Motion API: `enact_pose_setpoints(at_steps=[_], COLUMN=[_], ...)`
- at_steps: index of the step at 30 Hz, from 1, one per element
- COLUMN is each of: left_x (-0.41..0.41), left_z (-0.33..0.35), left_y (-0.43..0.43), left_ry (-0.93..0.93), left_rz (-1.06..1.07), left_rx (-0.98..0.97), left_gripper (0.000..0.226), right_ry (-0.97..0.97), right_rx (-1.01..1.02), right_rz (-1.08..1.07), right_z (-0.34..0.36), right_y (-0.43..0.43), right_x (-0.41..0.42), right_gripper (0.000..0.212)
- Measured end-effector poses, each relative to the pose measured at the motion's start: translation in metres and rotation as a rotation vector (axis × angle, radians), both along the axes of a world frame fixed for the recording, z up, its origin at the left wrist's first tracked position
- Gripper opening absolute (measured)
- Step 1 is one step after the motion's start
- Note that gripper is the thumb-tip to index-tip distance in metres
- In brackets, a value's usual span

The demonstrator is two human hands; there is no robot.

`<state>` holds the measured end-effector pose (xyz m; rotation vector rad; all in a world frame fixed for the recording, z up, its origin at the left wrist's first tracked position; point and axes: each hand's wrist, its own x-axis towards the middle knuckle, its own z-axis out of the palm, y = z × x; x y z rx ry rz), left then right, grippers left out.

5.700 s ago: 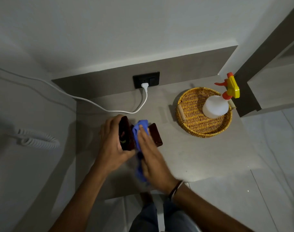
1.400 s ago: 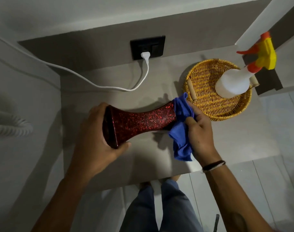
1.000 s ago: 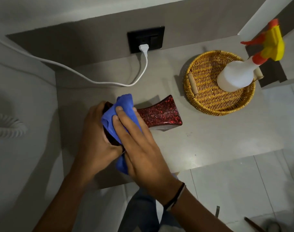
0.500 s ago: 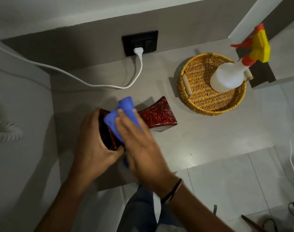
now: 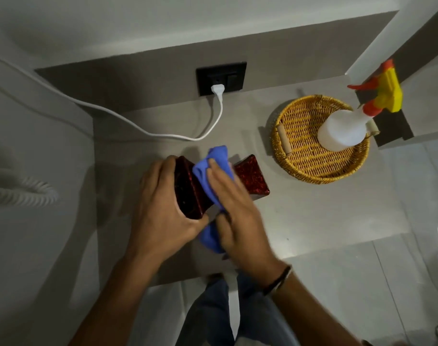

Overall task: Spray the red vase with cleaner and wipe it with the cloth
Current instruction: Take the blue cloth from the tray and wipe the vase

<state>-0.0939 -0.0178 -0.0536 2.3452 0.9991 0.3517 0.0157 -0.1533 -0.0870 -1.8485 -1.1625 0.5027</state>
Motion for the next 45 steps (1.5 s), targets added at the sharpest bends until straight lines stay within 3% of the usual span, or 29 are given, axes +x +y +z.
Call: enact_pose_setpoints(at_steps=[2,4,7,9,16,18,21,24,27,29,32,35,39,42,45], left_x=[0.002,0.0,-0.007,-0.006,0.009,0.007,0.007,0.012,0.01,0.009,0.006,0.004,0.004,0.008,0.01], left_z=[0.003,0.002,0.002,0.004,0.009,0.01,0.013,0.015,0.012,0.011,0.015,0.023,0.019,0.013,0.003], left_y=[-0.002,-0.006,-0.005,-0.009,-0.009,-0.009,-0.011,-0.003,0.01,0.013,0.013,0.009,-0.006,-0.011,-0.009], left_ry=[-0.024,-0.027,0.02,0.01,0.025,0.043,0.069,0.002,-0.08,-0.068,-0.004,0.093,0.258,0.272,0.137], left_rz=[-0.013,-0.004,0.045,0.056,0.0,0.012,0.02,0.075,0.201,0.284,0.194,-0.013,-0.134,-0.18,-0.279], left_rx=[-0.001,0.014,-0.021,-0.017,0.027,0.032,0.034,-0.075,-0.313,-0.392,-0.398,-0.273,0.033,0.257,0.345], left_gripper=[0.062,0.059,0.083,0.087,0.062,0.074,0.086,0.062,0.055,0.073,0.122,0.149,0.164,0.155,0.134], right_ry=[0.063,-0.004,-0.096,-0.089,0.043,-0.047,-0.097,0.154,0.585,0.894,1.051,1.139,1.185,1.176,1.132], right_rx=[0.103,0.089,-0.174,-0.287,0.053,-0.024,-0.288,-0.235,-0.123,-0.106,-0.11,-0.084,-0.103,-0.126,-0.159], right_rz=[0.061,0.109,0.007,-0.086,0.105,0.082,-0.146,-0.398,-0.536,-0.577,-0.576,-0.585,-0.567,-0.54,-0.536], right_z=[0.009,0.002,-0.018,-0.02,0.0,-0.01,-0.025,-0.027,-0.019,-0.016,-0.013,-0.011,-0.011,-0.009,-0.009], right_y=[0.008,0.001,-0.023,-0.033,-0.011,-0.019,-0.036,-0.042,-0.037,-0.033,-0.025,-0.015,-0.009,-0.007,-0.005], right_x=[-0.02,-0.011,0.027,0.047,-0.009,0.011,0.05,0.073,0.081,0.081,0.084,0.095,0.107,0.109,0.112], right_gripper=[0.065,0.066,0.077,0.077,0.074,0.082,0.081,0.069,0.062,0.057,0.054,0.052,0.047,0.045,0.041])
